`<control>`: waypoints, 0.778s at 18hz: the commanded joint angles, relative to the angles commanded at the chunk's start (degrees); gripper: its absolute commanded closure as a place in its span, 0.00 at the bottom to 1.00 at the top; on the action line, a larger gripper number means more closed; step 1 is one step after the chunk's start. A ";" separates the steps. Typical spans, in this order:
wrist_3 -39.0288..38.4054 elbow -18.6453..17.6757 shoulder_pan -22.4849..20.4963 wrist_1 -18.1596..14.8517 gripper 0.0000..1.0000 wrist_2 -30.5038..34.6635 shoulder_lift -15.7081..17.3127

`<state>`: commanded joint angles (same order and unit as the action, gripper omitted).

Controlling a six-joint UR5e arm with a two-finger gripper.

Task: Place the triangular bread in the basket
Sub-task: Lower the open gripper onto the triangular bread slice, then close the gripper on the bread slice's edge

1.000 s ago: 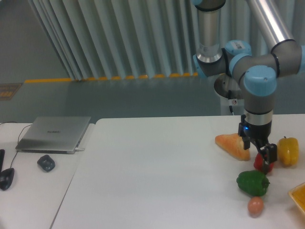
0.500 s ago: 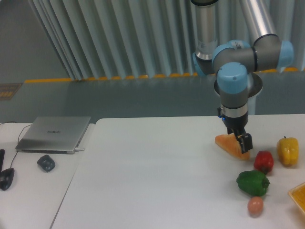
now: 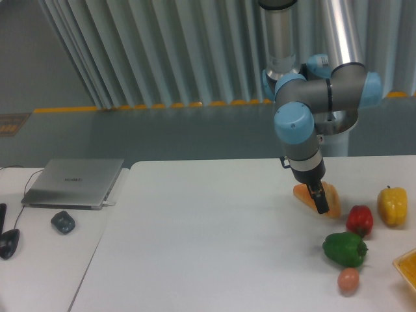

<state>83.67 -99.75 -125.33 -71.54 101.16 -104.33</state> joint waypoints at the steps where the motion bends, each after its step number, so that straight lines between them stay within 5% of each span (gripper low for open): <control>1: 0.26 -0.18 0.00 0.00 0.00 0.87 0.09; 14: 3.43 -5.98 2.02 0.09 0.00 5.72 0.79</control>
<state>87.10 -105.73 -123.32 -71.46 106.87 -103.53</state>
